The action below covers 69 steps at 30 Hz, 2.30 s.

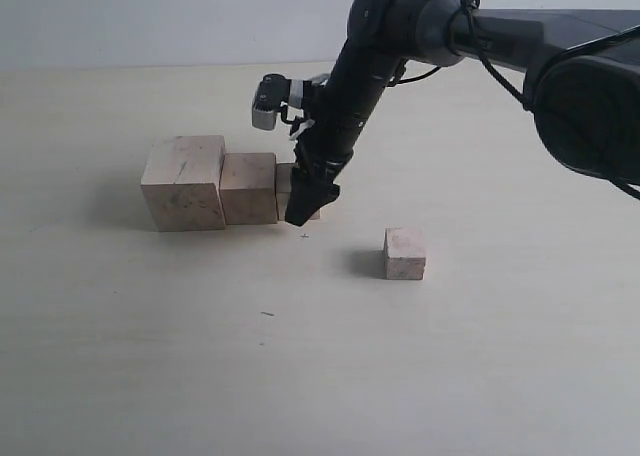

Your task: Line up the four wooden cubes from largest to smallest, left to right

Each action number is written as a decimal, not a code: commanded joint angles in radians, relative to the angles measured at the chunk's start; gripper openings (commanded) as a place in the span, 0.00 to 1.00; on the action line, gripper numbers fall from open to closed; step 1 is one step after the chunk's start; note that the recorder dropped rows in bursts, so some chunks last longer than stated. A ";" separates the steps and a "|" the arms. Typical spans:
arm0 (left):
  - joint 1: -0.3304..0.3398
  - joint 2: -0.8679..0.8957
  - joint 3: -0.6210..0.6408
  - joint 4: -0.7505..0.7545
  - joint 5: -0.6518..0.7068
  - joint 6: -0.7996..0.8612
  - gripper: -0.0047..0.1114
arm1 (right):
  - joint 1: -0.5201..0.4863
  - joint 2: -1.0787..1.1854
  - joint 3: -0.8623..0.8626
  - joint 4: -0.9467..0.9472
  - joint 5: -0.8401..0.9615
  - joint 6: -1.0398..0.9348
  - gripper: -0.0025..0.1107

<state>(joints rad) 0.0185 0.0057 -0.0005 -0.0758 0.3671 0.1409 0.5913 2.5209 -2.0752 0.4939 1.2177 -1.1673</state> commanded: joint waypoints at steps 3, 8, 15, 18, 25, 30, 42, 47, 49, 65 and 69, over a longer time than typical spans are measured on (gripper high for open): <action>-0.004 -0.006 0.000 0.003 -0.010 -0.001 0.04 | 0.002 -0.032 0.004 0.002 0.003 0.041 0.71; -0.004 -0.006 0.000 0.003 -0.010 -0.001 0.04 | 0.002 -0.068 0.004 -0.015 0.003 0.110 0.71; -0.004 -0.006 0.000 0.003 -0.010 -0.001 0.04 | 0.002 -0.152 0.004 -0.142 0.003 0.329 0.71; -0.004 -0.006 0.000 0.003 -0.010 -0.001 0.04 | 0.002 -0.212 0.004 -0.163 0.003 0.551 0.71; -0.004 -0.006 0.000 0.003 -0.010 -0.001 0.04 | 0.002 -0.341 0.016 -0.223 0.003 0.818 0.70; -0.004 -0.006 0.000 0.003 -0.010 -0.001 0.04 | 0.002 -0.425 0.169 -0.271 0.003 0.864 0.67; -0.004 -0.006 0.000 0.003 -0.010 -0.001 0.04 | 0.002 -0.609 0.676 -0.271 -0.152 0.993 0.65; -0.004 -0.006 0.000 0.003 -0.010 -0.001 0.04 | 0.002 -0.609 0.684 -0.259 -0.141 1.032 0.65; -0.004 -0.006 0.000 0.003 -0.010 -0.001 0.04 | 0.002 -0.609 0.684 -0.248 -0.151 1.069 0.65; -0.004 -0.006 0.000 0.003 -0.010 -0.001 0.04 | 0.002 -0.618 0.787 -0.182 -0.203 1.231 0.65; -0.004 -0.006 0.000 0.003 -0.010 -0.001 0.04 | 0.002 -0.629 0.862 -0.180 -0.268 1.278 0.65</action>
<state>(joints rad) 0.0185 0.0057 -0.0005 -0.0758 0.3671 0.1409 0.5913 1.9081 -1.2474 0.3091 0.9962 0.0765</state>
